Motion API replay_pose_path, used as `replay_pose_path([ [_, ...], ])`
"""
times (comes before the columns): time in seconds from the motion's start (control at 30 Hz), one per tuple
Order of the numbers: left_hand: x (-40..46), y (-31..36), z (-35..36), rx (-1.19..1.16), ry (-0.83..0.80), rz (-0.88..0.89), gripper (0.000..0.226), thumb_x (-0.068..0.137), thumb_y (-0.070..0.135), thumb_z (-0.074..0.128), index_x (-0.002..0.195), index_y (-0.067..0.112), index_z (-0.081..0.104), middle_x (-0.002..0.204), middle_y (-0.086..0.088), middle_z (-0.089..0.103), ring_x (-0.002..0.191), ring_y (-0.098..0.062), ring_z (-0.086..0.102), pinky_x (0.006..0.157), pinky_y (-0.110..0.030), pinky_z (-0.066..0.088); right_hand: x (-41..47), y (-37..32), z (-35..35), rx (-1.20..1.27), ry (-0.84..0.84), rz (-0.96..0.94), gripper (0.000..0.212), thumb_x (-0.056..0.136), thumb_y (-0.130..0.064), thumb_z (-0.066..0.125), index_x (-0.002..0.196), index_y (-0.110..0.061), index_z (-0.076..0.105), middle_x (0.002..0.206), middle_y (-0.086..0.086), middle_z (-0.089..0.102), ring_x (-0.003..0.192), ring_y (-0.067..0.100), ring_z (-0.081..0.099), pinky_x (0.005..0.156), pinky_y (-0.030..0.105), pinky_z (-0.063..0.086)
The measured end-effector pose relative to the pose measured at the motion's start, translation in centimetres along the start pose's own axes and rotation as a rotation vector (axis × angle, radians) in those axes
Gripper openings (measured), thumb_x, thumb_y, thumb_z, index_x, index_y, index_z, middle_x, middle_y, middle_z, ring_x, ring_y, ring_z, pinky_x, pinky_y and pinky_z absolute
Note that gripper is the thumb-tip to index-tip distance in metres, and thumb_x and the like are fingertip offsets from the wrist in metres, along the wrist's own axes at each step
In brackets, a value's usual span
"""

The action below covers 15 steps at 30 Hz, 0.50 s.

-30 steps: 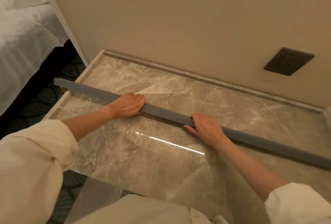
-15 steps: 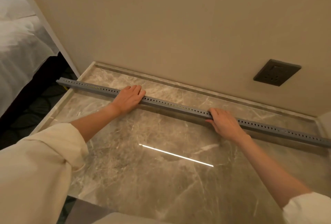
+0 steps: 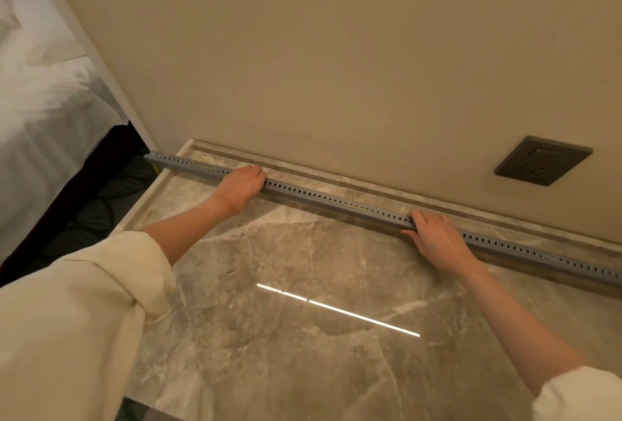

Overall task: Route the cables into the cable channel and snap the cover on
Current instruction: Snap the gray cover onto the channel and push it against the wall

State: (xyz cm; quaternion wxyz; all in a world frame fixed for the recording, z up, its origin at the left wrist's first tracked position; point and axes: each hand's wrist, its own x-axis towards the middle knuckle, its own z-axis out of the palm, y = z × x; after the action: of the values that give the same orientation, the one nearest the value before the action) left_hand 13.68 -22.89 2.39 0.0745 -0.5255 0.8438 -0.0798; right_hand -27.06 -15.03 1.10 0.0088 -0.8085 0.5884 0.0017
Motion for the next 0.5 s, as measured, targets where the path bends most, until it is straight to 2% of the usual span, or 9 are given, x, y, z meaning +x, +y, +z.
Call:
replay_pose_path([
  [0.17, 2.2, 0.2, -0.1, 0.11, 0.005, 0.023, 0.034, 0.078, -0.01, 0.053, 0.109, 0.003, 0.047, 0.11, -0.015, 0.055, 0.097, -0.03, 0.054, 0.075, -0.037, 0.047, 1.2, 1.0, -0.1, -0.038, 0.019, 0.02, 0.029, 0.095, -0.041, 0.045, 0.11, -0.016, 0.049, 0.106, 0.004, 0.063, 0.094, 0.022, 0.059, 0.082, 0.033, 0.045],
  [0.33, 4.6, -0.3, -0.7, 0.177, 0.003, 0.026, 0.029, 0.079, -0.008, 0.054, 0.105, 0.004, 0.047, 0.107, -0.014, 0.054, 0.095, -0.029, 0.054, 0.061, -0.035, 0.04, 2.8, 1.7, -0.6, -0.132, 0.069, 0.041, 0.029, 0.093, -0.038, 0.052, 0.106, -0.012, 0.053, 0.098, 0.008, 0.064, 0.09, 0.027, 0.059, 0.078, 0.037, 0.044],
  [0.5, 5.4, -0.2, -0.1, 0.165, 0.029, 0.015, 0.031, 0.078, -0.01, 0.052, 0.106, 0.002, 0.049, 0.108, -0.017, 0.053, 0.097, -0.032, 0.054, 0.068, -0.039, 0.05, 4.2, 1.6, -1.0, -0.238, 0.062, 0.101, 0.03, 0.084, -0.031, 0.066, 0.098, -0.005, 0.06, 0.096, 0.015, 0.061, 0.089, 0.033, 0.057, 0.076, 0.041, 0.044],
])
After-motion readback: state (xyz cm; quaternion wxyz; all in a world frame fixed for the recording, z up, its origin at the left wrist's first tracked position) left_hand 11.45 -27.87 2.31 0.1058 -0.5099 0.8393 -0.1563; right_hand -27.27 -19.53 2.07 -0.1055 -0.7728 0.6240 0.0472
